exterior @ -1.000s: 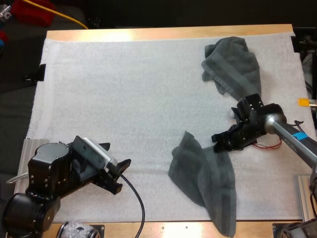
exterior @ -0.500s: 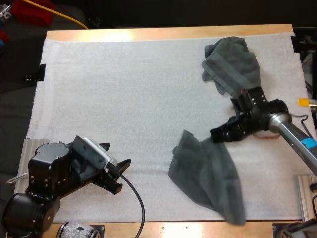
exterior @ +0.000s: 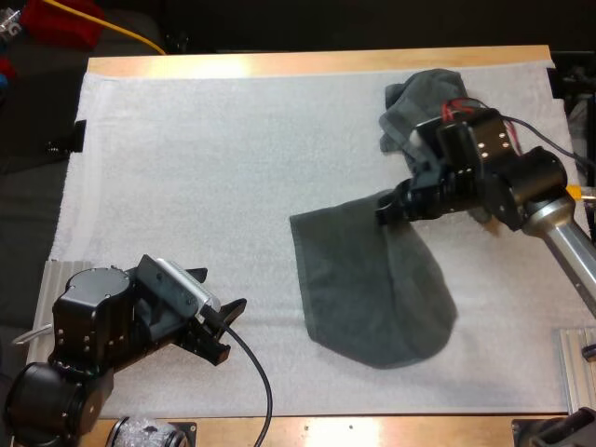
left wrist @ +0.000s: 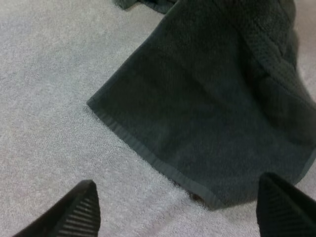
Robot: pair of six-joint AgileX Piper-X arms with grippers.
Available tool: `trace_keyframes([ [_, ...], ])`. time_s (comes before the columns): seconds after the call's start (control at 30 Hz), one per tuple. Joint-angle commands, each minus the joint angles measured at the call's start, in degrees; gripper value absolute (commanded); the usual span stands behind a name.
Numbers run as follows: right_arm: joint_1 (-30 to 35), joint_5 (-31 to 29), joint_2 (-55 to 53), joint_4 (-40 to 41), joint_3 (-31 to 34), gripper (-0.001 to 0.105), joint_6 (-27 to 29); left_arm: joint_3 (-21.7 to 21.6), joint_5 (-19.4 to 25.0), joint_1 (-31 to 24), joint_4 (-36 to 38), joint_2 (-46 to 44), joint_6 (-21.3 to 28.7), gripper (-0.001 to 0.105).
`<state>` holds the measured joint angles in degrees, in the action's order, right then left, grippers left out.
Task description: Pick towel from pile, fold and stack
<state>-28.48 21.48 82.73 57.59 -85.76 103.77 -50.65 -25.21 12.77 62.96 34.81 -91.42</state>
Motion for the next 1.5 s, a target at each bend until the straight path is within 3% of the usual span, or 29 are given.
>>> trace_keyframes([
  [0.0, -1.0, -1.5, -0.4, 1.9, -1.3, 0.002, 1.0, 0.0, -0.7, 0.2, -0.2, 0.2, 0.1, 0.064],
  [0.4, -8.7, -6.3, -0.8, 13.0, -8.2, 0.002, 2.8, 0.0, -0.7, 0.2, -0.3, 0.2, 0.6, 0.064],
  [0.77, -11.2, -8.4, -6.2, 23.5, -8.3, 0.002, 3.2, 0.4, -0.7, 0.2, -1.7, 4.7, 5.2, 0.064],
  [0.97, -11.2, -8.9, -8.7, 25.1, -8.3, 0.002, 3.2, 0.4, -0.7, 0.2, -1.7, 10.0, 10.0, 0.064],
  [1.17, -11.2, -9.5, -8.9, 24.9, -8.3, 0.002, 3.2, 0.4, -0.7, 0.3, 0.2, 13.6, 20.3, 0.064],
  [1.37, -11.2, -10.1, -8.9, 24.8, -8.3, 0.002, 3.2, 0.4, 1.7, 6.0, -0.1, 13.6, 21.5, 0.064],
  [1.47, -11.2, -10.1, -8.9, 24.8, -8.3, 0.002, 3.2, 0.4, 7.3, 10.3, -0.8, 13.6, 21.5, 0.07],
])
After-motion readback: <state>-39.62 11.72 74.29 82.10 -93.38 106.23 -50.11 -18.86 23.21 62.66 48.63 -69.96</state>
